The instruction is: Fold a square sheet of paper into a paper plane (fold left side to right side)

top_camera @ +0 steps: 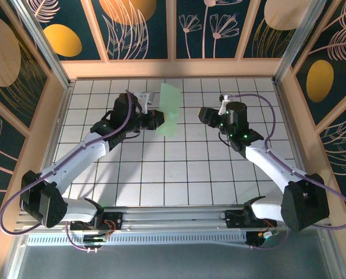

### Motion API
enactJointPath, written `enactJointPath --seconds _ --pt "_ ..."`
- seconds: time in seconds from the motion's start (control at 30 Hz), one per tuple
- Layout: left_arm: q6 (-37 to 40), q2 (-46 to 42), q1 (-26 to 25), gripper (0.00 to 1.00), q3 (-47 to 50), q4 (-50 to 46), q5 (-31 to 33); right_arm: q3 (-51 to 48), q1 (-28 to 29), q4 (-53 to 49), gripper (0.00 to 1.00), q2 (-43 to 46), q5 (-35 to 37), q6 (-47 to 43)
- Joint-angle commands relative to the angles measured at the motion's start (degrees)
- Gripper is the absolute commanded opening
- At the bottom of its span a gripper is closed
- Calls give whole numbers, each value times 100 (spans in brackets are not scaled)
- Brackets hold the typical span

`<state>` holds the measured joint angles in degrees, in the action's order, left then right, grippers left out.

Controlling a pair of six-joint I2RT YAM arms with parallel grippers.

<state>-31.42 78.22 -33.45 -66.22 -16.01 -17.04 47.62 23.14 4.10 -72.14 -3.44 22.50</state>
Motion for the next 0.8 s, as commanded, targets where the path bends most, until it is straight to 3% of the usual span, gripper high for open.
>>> enactJointPath --seconds 0.0,0.2,0.37,0.57,0.77 --pt "506 325 -567 0 -622 -2629 1599 129 -44 -805 68 130 1680 -544" --pt "-829 1324 -1715 0 -1762 -4633 3866 -8 -118 -704 88 60 2324 -622" --pt "-2099 2825 -2457 0 -2963 -6227 5130 -75 -220 -589 89 -10 2110 -617" --pt "-2659 3635 -2649 0 -3140 -5982 5188 -254 -326 -519 89 99 1918 -565" --pt "-2608 4111 -2649 0 -3037 -5265 4915 -493 -453 -418 89 292 1668 -532"
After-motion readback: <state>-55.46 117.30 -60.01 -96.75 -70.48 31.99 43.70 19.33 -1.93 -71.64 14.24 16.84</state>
